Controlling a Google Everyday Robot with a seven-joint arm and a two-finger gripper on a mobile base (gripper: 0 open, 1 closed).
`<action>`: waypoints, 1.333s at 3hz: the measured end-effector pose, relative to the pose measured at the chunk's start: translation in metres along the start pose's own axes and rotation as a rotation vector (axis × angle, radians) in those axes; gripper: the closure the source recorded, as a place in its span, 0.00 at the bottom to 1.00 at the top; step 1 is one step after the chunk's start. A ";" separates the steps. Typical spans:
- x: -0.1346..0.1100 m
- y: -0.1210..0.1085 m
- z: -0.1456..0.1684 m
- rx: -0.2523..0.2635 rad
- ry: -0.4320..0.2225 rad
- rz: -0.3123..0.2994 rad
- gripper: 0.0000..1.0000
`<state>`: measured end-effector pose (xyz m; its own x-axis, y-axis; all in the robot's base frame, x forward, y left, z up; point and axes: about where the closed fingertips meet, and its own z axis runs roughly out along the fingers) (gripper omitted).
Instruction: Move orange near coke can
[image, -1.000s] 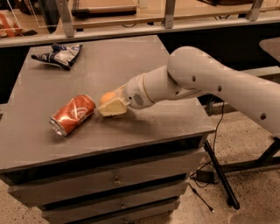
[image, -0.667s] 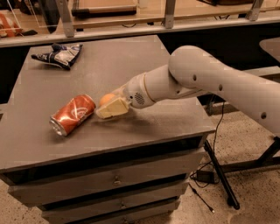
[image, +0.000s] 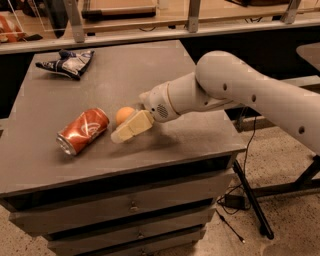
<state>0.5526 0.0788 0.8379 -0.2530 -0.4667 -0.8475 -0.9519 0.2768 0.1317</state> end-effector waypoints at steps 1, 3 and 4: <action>0.007 -0.013 -0.025 0.082 0.041 -0.006 0.00; 0.017 -0.053 -0.108 0.346 0.149 -0.041 0.00; 0.017 -0.053 -0.108 0.346 0.149 -0.041 0.00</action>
Offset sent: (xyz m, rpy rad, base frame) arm 0.0285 -0.1324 0.0374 -0.2553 -0.1583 -0.2680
